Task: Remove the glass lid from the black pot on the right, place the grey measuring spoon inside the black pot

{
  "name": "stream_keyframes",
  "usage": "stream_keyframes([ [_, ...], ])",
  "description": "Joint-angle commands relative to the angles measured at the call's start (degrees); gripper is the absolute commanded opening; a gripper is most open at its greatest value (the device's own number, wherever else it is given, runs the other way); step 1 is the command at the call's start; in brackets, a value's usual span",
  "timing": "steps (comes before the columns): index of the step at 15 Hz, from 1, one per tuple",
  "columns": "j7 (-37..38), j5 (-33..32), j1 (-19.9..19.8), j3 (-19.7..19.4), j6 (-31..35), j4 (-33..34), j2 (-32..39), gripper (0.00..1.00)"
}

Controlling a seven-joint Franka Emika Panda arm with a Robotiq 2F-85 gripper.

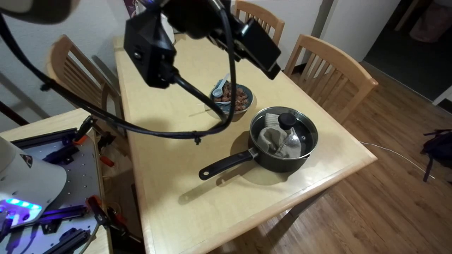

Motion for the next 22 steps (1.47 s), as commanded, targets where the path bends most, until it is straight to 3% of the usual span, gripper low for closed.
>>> stream_keyframes([
  [1,1.56,-1.41,-0.25,0.85,-7.17,8.54,12.28,1.00],
  [2,-2.52,3.44,3.21,-1.15,-11.06,9.81,13.07,1.00],
  [3,-0.31,2.12,1.32,-0.01,-12.07,11.48,15.91,1.00],
  [4,0.73,0.47,0.84,0.29,-8.57,7.12,11.57,1.00],
  [7,0.74,0.97,1.29,0.23,-10.34,10.32,15.61,1.00],
  [8,4.40,-3.81,-5.65,6.19,-11.28,10.43,16.39,1.00],
  [9,7.72,-8.70,-7.08,6.56,-17.16,12.20,17.93,1.00],
  [10,7.92,-9.62,-8.15,8.07,-20.67,12.91,18.12,1.00],
  [12,3.52,-5.63,-9.29,11.08,-29.91,16.39,19.92,1.00],
  [14,3.28,-5.99,-10.36,13.28,-39.40,22.06,23.24,1.00],
  [16,5.78,-7.49,-11.13,14.80,-44.27,26.18,25.37,1.00],
  [17,5.50,-7.15,-11.59,15.34,-39.74,20.99,21.65,1.00],
  [19,5.60,-7.25,-11.92,16.16,-42.50,24.27,23.89,1.00],
  [22,4.40,-7.26,-12.54,17.36,-40.62,24.88,25.72,1.00],
])
